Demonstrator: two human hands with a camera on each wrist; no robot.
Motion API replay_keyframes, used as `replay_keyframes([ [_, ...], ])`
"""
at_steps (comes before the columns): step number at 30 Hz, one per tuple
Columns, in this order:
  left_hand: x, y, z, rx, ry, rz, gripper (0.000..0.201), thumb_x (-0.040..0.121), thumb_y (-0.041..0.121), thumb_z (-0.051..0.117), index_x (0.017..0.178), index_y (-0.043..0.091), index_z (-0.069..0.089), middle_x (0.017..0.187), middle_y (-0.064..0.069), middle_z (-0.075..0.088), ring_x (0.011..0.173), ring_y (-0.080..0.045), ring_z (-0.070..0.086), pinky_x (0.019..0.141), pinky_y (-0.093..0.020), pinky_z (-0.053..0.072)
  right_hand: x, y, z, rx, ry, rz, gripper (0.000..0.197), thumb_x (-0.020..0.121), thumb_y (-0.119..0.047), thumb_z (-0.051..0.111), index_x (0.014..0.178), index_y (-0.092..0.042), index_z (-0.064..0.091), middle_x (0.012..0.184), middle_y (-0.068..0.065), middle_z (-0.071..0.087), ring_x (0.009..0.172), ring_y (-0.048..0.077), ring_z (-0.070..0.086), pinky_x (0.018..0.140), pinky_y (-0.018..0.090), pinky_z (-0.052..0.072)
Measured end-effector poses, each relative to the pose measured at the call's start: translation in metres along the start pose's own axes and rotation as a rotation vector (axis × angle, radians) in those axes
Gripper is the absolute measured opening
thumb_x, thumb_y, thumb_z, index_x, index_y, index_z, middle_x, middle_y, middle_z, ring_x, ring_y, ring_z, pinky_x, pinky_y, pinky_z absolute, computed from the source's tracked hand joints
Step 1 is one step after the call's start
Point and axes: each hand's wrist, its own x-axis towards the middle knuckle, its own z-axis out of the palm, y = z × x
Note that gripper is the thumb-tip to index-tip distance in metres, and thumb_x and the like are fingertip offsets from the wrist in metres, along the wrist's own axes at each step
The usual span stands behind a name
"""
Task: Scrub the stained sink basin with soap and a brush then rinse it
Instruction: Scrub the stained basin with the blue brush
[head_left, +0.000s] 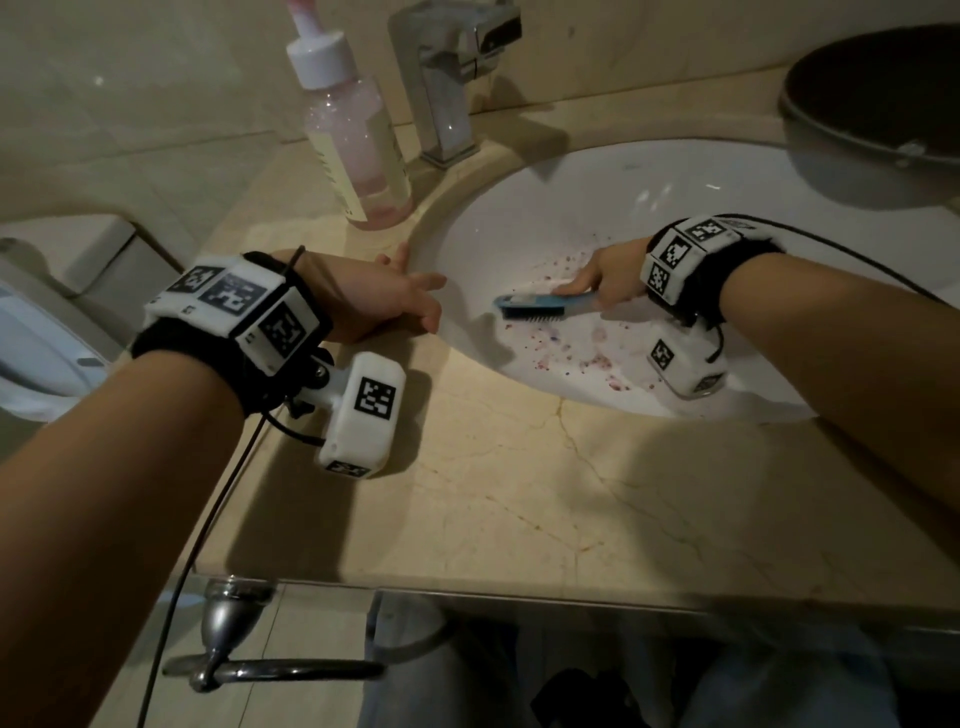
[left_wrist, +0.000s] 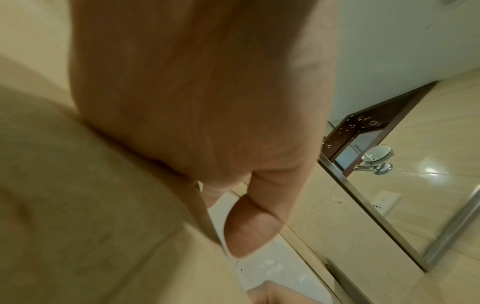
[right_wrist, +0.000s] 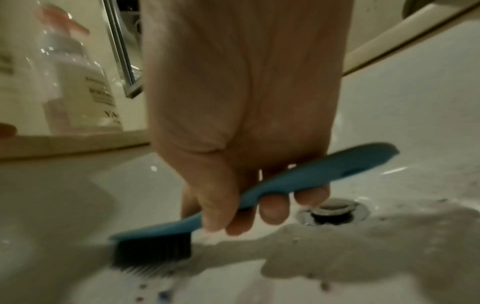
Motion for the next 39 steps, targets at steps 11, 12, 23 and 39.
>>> replay_keyframes([
  [11,-0.003,0.001,0.001,0.025,0.014,0.013,0.068,0.087,0.012,0.050,0.148,0.030,0.024,0.157,0.000,-0.022,0.144,-0.019,-0.022,0.117,-0.041,-0.004,-0.001,-0.014,-0.004,0.066,0.128,-0.023,0.038,0.101,-0.018,0.039,0.138,-0.013,0.049,0.100,0.006,0.057,0.081,0.022,0.045,0.063,0.024,0.035],
  [12,-0.002,0.001,0.002,0.028,0.017,0.014,0.068,0.087,0.012,0.050,0.148,0.031,0.024,0.157,0.000,-0.022,0.144,-0.018,-0.022,0.117,-0.041,-0.005,0.001,-0.013,0.000,0.082,0.060,-0.020,0.035,0.100,-0.018,0.042,0.133,-0.017,0.054,0.089,0.007,0.058,0.073,0.022,0.045,0.063,0.025,0.035],
  [23,-0.004,0.002,0.001,0.025,0.022,0.008,0.067,0.088,0.012,0.050,0.147,0.031,0.025,0.156,0.002,-0.023,0.144,-0.018,-0.021,0.117,-0.041,-0.004,0.007,0.004,0.004,0.073,0.193,0.052,0.041,0.095,-0.014,0.051,0.135,-0.023,0.052,0.119,0.015,0.061,0.083,0.019,0.044,0.074,0.028,0.037],
  [39,-0.003,0.001,0.002,0.022,0.003,0.009,0.068,0.088,0.011,0.048,0.148,0.030,0.024,0.156,0.001,-0.024,0.144,-0.017,-0.024,0.116,-0.042,-0.007,0.002,0.000,-0.004,0.106,-0.073,-0.127,0.047,0.092,-0.009,0.053,0.122,-0.045,0.058,0.080,0.009,0.063,0.064,0.017,0.046,0.063,0.023,0.038],
])
